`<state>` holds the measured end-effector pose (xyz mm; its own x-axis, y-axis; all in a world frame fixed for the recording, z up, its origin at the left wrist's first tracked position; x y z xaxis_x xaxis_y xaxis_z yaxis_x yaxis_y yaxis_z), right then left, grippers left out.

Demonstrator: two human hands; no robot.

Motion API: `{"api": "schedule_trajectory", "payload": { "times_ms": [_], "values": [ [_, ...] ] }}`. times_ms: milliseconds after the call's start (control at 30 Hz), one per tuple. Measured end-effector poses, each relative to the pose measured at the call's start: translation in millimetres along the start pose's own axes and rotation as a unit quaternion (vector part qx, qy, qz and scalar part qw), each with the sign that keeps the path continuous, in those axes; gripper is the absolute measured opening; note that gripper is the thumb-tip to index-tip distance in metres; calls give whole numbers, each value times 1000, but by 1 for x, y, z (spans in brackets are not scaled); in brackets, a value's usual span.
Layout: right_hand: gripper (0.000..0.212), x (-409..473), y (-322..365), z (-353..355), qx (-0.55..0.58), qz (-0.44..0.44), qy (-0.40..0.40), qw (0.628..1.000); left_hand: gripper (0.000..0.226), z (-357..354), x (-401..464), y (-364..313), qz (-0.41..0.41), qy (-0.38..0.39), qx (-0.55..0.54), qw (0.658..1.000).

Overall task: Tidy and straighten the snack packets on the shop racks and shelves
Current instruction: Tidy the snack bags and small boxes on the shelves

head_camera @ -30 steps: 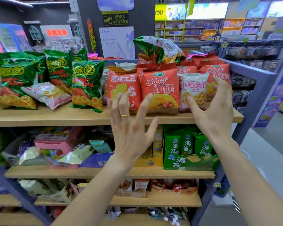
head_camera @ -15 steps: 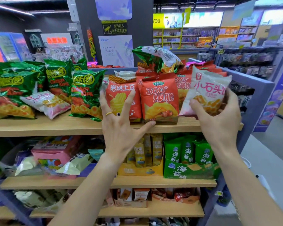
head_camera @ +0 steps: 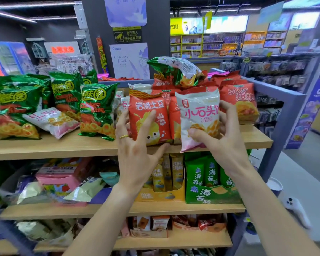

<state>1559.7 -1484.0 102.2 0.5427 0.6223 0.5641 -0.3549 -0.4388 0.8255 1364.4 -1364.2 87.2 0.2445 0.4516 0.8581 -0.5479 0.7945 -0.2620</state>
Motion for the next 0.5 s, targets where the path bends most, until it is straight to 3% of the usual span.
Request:
{"api": "schedule_trajectory", "payload": {
  "times_ms": [267,500],
  "values": [
    [85,-19,7,64,-57,53,-55,995,73,-26,-1,-65,-81,26,-48,995],
    [79,9,0,127,-94,7,-85,992,80,-77,21,-125,-89,106,-51,989]
  ]
}}
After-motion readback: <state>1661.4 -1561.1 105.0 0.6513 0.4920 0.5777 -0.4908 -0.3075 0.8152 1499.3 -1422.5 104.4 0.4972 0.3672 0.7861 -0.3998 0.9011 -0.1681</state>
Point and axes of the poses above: each hand's wrist, its own x-axis towards the middle knuckle, its own z-axis out of the back of the hand, y = z × x, the point moved 10 cm from there along x, towards the middle knuckle, and after that the axes turned 7 degrees about x, right-handed, at the moved point
